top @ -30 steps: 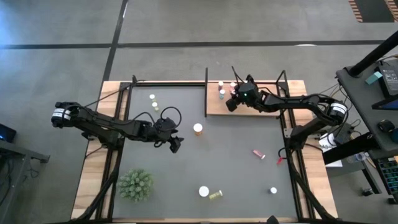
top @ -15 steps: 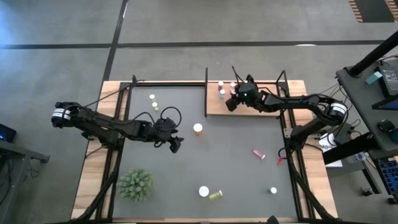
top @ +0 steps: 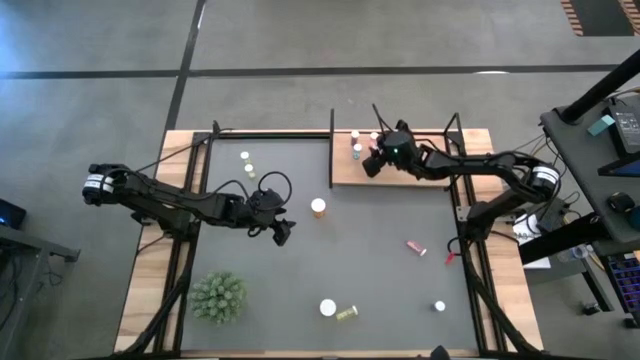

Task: Pick and place medicine bottles onto shelf by color
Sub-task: Put the left pink pill bottle on the shelf aligned with the other pink pill bottle, then put the top orange pill bottle on the shelf aligned with the other orange pill bottle

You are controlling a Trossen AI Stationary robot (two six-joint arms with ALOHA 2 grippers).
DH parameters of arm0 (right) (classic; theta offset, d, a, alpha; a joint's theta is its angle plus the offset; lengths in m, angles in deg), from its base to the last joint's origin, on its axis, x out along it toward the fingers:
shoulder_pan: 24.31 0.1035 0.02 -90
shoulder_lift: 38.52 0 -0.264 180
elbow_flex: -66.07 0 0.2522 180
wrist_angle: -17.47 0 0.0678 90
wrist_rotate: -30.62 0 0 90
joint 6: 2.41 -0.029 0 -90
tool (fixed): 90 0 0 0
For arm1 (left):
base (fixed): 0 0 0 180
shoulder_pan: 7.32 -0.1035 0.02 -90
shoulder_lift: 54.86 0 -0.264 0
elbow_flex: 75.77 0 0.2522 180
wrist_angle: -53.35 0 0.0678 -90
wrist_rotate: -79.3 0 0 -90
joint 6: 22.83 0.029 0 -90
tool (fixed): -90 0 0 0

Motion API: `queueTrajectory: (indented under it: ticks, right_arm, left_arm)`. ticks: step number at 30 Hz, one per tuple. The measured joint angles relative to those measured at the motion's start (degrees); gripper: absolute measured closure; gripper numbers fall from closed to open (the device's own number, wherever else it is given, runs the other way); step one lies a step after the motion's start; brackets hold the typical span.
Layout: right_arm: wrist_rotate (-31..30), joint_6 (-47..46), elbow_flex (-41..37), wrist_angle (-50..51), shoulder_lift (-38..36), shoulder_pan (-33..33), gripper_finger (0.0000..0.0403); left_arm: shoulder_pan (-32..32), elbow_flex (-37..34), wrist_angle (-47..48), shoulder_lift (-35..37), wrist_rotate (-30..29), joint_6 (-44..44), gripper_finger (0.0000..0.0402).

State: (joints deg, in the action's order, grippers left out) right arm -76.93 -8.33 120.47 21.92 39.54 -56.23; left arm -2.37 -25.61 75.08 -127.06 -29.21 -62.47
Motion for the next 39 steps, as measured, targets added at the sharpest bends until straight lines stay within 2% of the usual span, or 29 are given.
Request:
queueTrajectory:
  ticks: [10,14,18,22,30,34,39]
  right_arm:
    - [0.0,0.5,7.2,14.9,-6.1,0.2,0.0243]
    - [0.2,-0.2,8.2,19.0,-8.7,2.5,0.0248]
    - [6.0,-0.5,8.0,20.1,-10.3,7.2,0.0254]
    - [11.0,-0.5,8.0,19.1,-9.4,14.4,0.0257]
    - [11.6,3.4,7.9,10.4,-4.6,27.8,0.0234]
    - [11.6,5.4,8.5,9.0,-2.3,30.8,0.0207]
    - [11.6,5.5,8.8,2.6,3.1,31.3,0.0169]
  left_arm:
    - [0.0,0.0,-3.7,-0.7,-0.1,0.3,0.0149]
    - [0.0,0.0,-4.4,-1.5,0.0,5.1,0.0149]
    - [0.0,0.0,-4.4,-1.6,0.0,5.8,0.0149]
    - [0.0,0.0,-4.3,-1.0,0.0,6.0,0.0149]
    - [0.0,0.0,-0.5,-0.1,0.3,5.9,0.0149]
    - [0.0,0.0,2.5,0.2,2.0,5.5,0.0149]
    - [0.0,0.1,4.0,0.6,4.7,5.5,0.0149]
